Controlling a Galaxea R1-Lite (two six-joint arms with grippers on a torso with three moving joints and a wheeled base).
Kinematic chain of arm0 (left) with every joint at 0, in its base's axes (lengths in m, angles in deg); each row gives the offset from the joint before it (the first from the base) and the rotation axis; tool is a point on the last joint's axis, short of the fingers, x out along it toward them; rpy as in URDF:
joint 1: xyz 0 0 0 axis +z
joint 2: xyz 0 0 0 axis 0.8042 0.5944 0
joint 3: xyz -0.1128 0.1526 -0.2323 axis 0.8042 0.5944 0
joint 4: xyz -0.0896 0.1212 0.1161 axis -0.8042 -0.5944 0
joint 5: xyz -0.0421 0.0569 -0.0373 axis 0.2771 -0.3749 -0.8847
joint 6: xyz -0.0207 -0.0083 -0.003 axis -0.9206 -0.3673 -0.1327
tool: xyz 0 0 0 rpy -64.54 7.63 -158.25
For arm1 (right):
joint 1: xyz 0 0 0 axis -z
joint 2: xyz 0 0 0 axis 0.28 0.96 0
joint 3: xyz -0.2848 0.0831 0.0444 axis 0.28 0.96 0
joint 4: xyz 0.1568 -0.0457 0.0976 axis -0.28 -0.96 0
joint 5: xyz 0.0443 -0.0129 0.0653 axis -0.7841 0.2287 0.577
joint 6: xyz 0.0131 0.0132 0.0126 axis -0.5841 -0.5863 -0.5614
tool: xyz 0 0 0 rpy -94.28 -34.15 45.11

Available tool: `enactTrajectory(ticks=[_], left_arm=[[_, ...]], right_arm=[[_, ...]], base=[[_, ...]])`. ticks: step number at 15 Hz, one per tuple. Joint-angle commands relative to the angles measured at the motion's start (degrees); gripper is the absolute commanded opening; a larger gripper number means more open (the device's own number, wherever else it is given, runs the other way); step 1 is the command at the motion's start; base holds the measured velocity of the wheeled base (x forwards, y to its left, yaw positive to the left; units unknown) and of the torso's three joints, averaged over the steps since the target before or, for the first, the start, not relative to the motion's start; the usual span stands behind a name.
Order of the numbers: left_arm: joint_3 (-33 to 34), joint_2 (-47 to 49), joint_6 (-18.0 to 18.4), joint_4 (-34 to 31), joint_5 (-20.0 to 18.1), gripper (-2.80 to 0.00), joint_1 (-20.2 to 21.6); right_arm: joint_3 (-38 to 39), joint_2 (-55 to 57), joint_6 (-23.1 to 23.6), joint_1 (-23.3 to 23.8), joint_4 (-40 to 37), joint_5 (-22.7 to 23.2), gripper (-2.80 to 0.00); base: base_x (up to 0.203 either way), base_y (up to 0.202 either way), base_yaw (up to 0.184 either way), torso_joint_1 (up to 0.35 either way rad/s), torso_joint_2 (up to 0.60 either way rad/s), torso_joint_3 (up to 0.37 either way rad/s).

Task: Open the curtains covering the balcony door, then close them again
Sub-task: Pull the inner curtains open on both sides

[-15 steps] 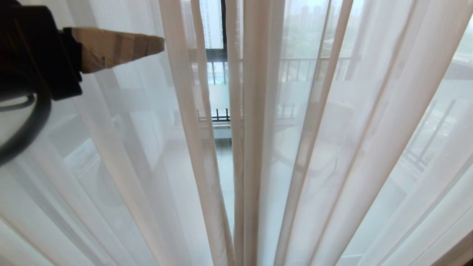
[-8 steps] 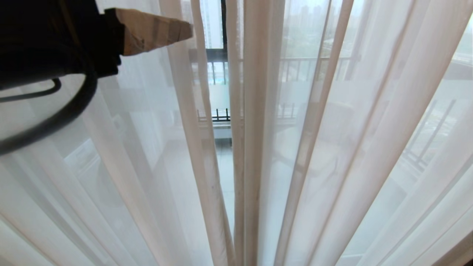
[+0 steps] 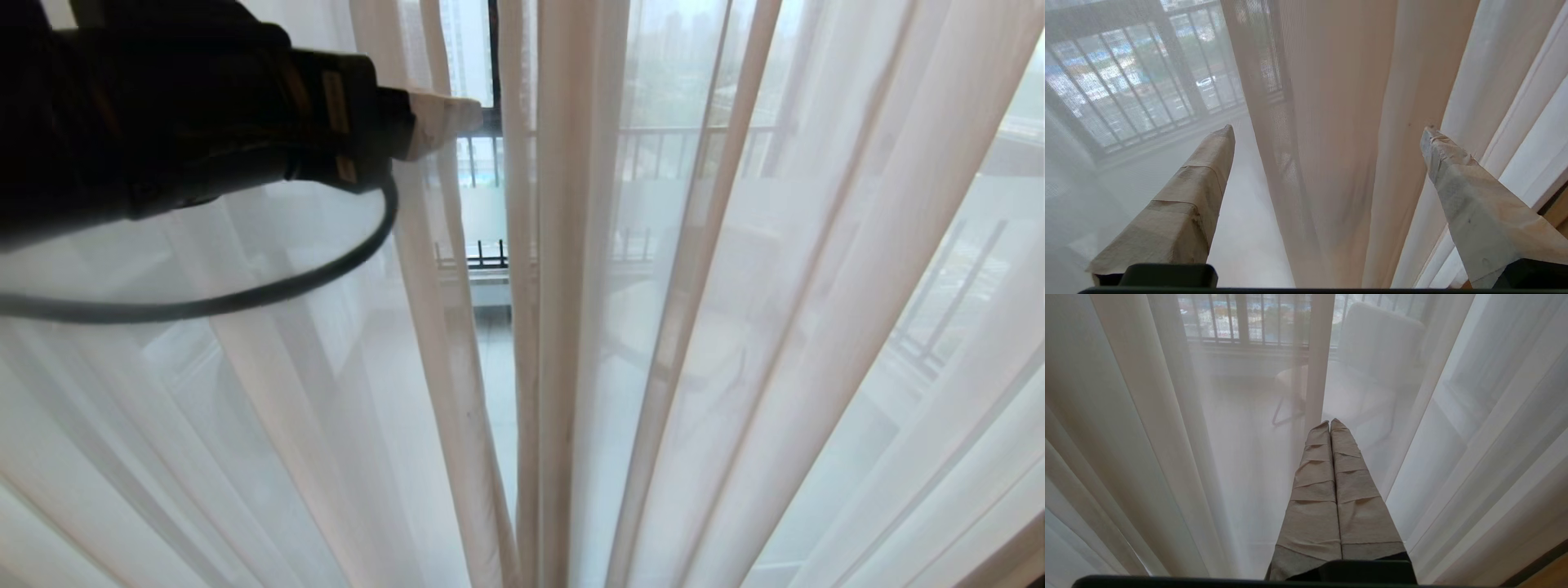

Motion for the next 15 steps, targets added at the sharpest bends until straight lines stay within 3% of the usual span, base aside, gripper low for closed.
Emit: enactTrajectory(ticks=[1,7,11,12,15], left_arm=[[-1.07,2.17,1.36,0.32,3.07,0.00,0.05],[-1.29,5.42,4.30,6.80,10.13,0.00,0.11],[-2.08,7.01,5.14,8.29,12.50,0.00,0.14],[-2.08,7.20,5.14,8.29,13.18,-2.80,0.14],[-2.38,7.99,5.26,8.38,14.00,-2.80,0.14]], right_arm=[[0.00,-0.02,0.05,-0.02,0.00,0.01,-2.80],[0.00,-0.02,0.05,-0.02,0.00,0.01,-2.80],[0.00,-0.02,0.05,-0.02,0.00,0.01,-2.80],[0.00,-0.02,0.05,-0.02,0.00,0.01,-2.80],[0.00,-0.02,0.05,-0.02,0.00,0.01,-2.80]], base=[[0.000,0.000,0.000,0.000,0.00,0.000],[0.000,0.000,0.000,0.000,0.00,0.000],[0.000,0.000,0.000,0.000,0.00,0.000],[0.000,0.000,0.000,0.000,0.00,0.000],[0.000,0.000,0.000,0.000,0.00,0.000]])
